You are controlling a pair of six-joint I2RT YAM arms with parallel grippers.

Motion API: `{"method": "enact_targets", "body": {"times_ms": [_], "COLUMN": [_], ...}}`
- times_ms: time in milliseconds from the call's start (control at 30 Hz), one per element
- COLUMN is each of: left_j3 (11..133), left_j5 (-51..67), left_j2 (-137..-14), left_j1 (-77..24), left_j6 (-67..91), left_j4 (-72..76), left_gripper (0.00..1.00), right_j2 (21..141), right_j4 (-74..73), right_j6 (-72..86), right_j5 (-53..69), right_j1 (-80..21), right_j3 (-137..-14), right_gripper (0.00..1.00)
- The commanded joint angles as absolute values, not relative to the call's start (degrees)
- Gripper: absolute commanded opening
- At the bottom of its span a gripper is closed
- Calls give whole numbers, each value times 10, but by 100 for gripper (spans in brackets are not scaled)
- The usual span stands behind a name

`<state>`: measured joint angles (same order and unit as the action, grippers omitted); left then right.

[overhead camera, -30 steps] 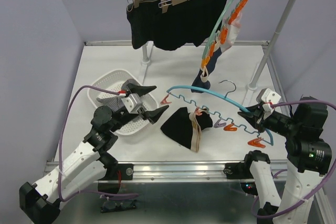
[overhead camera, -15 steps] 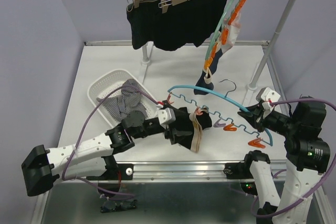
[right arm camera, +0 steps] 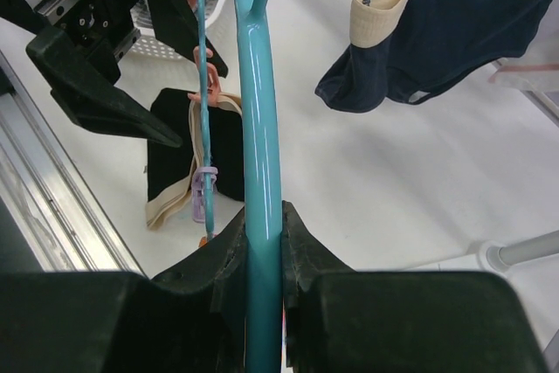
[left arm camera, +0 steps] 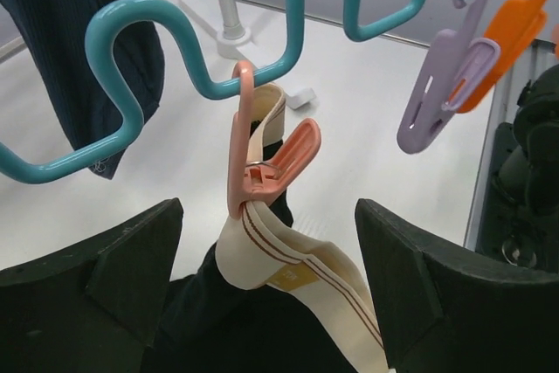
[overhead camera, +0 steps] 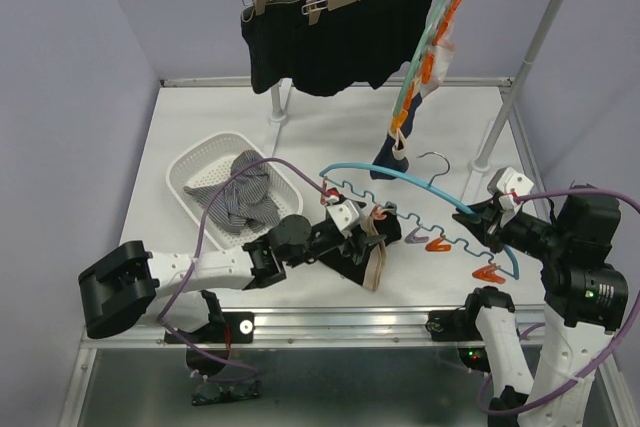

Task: Remove the underwear clipped to the hanger
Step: Remove the underwear from the hanger.

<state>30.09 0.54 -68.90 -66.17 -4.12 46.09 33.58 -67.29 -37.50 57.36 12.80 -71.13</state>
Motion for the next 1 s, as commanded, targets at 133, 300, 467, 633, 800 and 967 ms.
{"method": "enact_targets", "body": {"times_ms": [133,300,467,633,800,967], "left_j3": [332,343,353,363,367,362], "left_j5": [-75,-77,-82,-95,-106,-105], "left_j2": [-724,-744,-758,-766,-767,-758], "left_j1": [-682,-688,-689,-693,-693,-695], "left_j6": [-64,-75,-72,-70,-72,-73], "left_j4": [623,641,642,650,654,652], "left_gripper": [89,86,73,60,4,0], "right_j2": [323,319,316,316,315,315], "right_j4": [-632,-632,-632,-632,-632,-632], "right_j6": [-366,-367,-366,-366,-366,-364], "right_j5": [585,584,584,584,583,579], "right_j1": [134,134,134,134,134,134], "right_j3": [-701,-697,-694,-693,-694,-693], "right_gripper": [1,0,1,0,0,1]}}
